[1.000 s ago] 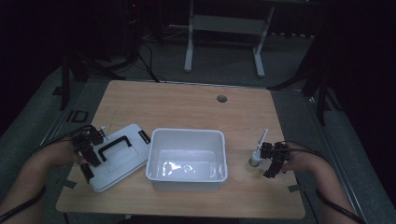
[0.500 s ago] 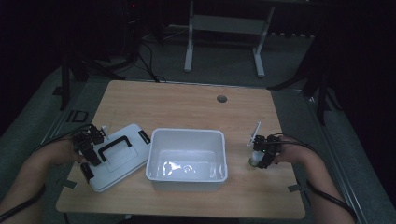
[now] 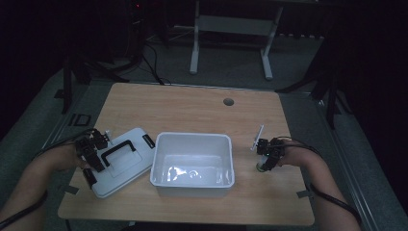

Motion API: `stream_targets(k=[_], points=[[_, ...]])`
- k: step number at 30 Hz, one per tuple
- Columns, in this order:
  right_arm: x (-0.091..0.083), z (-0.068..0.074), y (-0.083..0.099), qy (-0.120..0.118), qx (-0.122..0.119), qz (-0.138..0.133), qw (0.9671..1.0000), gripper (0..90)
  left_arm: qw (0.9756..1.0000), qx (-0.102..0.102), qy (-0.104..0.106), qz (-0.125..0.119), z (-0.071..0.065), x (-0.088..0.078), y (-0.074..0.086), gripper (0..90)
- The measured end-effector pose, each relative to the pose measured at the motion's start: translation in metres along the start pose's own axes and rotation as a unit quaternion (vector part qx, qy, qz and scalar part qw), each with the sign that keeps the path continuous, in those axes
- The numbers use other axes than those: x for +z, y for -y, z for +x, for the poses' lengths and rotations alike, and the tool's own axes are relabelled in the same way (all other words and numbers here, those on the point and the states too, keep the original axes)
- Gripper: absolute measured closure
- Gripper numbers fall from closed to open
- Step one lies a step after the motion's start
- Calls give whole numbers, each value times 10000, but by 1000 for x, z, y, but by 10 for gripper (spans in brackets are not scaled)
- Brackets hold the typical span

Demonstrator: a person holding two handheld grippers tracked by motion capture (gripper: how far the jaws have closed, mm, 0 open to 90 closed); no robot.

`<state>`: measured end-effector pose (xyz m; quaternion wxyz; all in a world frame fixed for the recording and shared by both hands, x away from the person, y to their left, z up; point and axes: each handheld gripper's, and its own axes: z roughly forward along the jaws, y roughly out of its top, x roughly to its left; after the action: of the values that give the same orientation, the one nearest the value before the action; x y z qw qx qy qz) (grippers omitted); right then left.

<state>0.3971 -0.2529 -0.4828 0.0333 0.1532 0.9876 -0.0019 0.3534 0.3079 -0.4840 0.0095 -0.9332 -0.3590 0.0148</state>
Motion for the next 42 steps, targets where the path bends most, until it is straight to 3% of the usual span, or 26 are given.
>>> stream_targets(k=[13, 24, 32, 37, 42], points=[[1, 2, -6, 161, -201, 241, 9994, 497, 10000, 15, -20, -33, -1, -1, -1, 510], [-24, 12, -5, 164, -290, 51, 9994, 498, 10000, 22, -60, -4, -2, -3, 0, 510], [-36, 26, -9, 104, -468, 142, 9987, 498, 10000, 17, -63, -3, -2, -6, 2, 510], [-57, 38, -15, -66, -521, 71, 9986, 498, 10000, 24, -87, -5, -2, -8, 2, 510], [-79, 48, -19, -6, -613, 32, 9981, 498, 9999, 23, -97, -41, -3, -10, 2, 510]])
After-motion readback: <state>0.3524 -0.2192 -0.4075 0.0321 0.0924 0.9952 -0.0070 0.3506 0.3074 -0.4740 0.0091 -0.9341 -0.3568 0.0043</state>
